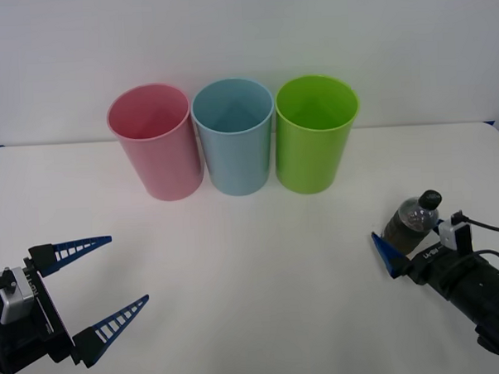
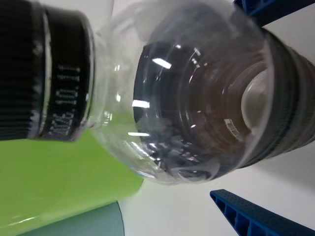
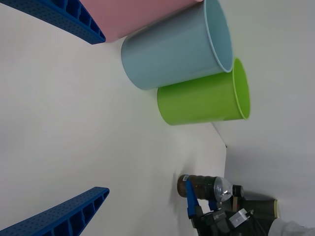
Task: Put cans in the blue bin and PET bottles in the pink bin and trash in the green bin.
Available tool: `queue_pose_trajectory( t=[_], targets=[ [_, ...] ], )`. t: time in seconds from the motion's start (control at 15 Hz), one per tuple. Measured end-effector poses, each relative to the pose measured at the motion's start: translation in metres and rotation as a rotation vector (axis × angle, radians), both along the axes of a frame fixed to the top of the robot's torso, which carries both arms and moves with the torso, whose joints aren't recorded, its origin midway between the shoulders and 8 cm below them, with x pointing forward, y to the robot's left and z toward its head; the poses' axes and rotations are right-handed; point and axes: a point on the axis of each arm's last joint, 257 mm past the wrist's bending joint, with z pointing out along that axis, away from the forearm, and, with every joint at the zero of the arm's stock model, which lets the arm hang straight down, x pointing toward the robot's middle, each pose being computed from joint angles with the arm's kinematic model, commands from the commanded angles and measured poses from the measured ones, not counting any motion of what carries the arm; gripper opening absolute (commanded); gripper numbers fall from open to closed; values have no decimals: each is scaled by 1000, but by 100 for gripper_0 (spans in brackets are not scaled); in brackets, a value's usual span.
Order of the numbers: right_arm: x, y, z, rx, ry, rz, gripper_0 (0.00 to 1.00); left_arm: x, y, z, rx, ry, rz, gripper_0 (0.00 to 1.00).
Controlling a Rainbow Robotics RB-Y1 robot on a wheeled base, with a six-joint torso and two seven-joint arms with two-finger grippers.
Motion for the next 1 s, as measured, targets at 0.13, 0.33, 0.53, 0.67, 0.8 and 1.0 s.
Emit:
queue_pose_trajectory(
  t=[0.13, 0.33, 0.53, 0.67, 0.8, 1.0],
  targets=[
    [7, 7, -1, 2, 5, -13, 100, 0, 0, 0, 0, 0, 0, 100],
    [6, 7, -5, 4, 13, -19, 100, 0, 0, 0, 0, 0, 0, 100],
    [0, -3, -15, 45, 37, -39, 100, 0, 0, 0, 0, 0, 0, 100],
    [-2, -7, -19, 77, 47, -50, 100, 0, 0, 0, 0, 0, 0, 100],
    [-2, -6, -21, 107, 50, -63, 100, 0, 0, 0, 0, 0, 0, 100],
    [3, -3, -16, 141, 33, -85, 100, 0, 0, 0, 0, 0, 0, 100]
  ],
)
